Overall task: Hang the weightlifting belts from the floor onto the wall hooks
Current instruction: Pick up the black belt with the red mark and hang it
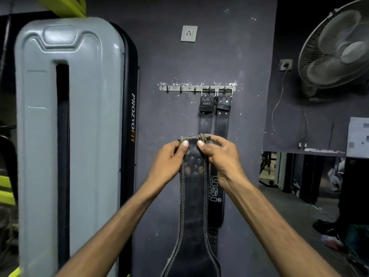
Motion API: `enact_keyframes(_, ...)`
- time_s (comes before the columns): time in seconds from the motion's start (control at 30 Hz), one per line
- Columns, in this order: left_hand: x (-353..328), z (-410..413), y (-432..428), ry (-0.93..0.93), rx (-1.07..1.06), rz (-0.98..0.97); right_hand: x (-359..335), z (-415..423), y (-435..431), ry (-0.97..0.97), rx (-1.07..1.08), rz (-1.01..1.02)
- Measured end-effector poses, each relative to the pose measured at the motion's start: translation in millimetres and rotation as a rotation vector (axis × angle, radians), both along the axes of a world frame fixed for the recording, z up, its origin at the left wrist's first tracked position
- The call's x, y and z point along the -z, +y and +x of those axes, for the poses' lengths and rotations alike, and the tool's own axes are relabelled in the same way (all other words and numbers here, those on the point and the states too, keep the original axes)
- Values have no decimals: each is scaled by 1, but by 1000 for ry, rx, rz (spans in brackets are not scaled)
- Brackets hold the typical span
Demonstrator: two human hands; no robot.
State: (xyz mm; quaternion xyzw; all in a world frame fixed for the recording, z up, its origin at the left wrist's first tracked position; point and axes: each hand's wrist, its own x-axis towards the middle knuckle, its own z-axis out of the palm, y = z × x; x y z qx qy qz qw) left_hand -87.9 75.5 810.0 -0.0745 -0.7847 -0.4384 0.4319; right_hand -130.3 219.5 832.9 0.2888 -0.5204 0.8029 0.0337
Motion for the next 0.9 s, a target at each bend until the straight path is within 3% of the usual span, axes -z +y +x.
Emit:
enact_keyframes(0.33,-31,-137,-52,239,-142,141,-20,-138,-78,222,343,-70)
enact_keyframes(0.67,-65,-274,-101,403,-294,-29,-51,-274,-130,428,459,-176)
enact_keyframes(0.9,-133,-368,-126,485,-382,-170,-112,-370,-154,550,566,-187)
